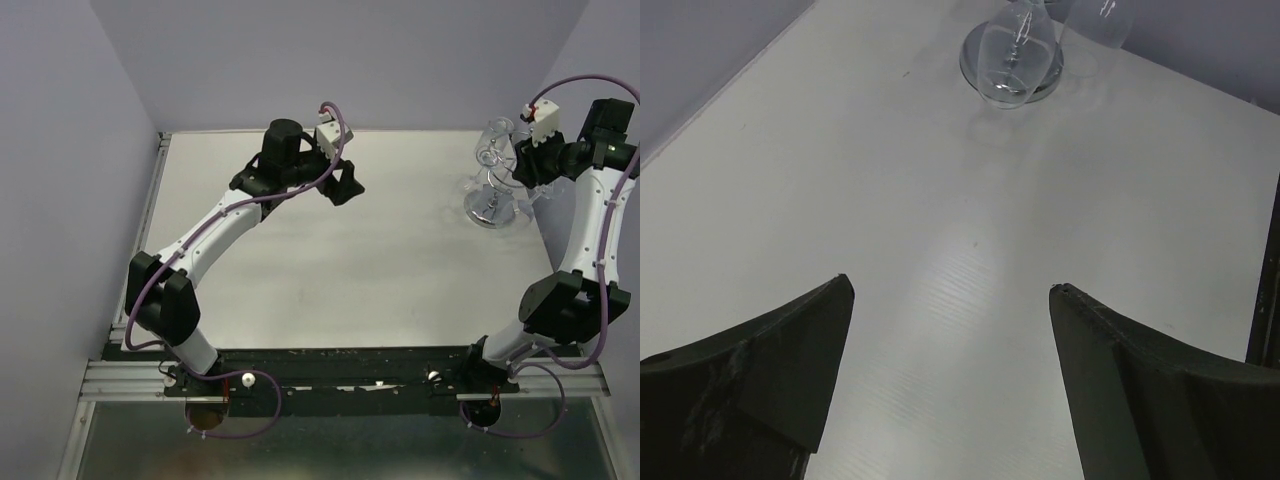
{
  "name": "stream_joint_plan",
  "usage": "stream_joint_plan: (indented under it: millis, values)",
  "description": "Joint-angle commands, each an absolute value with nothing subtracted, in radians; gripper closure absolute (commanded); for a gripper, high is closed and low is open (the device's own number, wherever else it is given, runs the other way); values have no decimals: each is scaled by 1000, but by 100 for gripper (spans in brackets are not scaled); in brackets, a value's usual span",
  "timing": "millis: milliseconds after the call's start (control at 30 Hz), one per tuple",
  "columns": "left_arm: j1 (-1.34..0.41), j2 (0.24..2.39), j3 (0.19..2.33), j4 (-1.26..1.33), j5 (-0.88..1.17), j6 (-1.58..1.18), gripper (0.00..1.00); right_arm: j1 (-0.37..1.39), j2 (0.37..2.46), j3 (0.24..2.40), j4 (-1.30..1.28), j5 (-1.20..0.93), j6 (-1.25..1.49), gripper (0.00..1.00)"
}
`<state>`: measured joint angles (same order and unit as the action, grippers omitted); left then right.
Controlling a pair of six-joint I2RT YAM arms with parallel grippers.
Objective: Take the wine glass off the wine glass rack
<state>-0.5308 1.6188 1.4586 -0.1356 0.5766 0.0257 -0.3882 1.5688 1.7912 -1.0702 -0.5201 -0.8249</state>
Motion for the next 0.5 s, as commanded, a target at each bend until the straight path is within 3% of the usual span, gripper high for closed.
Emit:
stream_joint_plan:
  millis: [0,467]
  values:
    - [-541,1597,1442,-117,589,25,5,-393,1644,1871,-1034,-476,-868,49]
    - [-543,1539,1368,-153,543,29,5,-390,1729,1924,-1091,-563,-885,53]
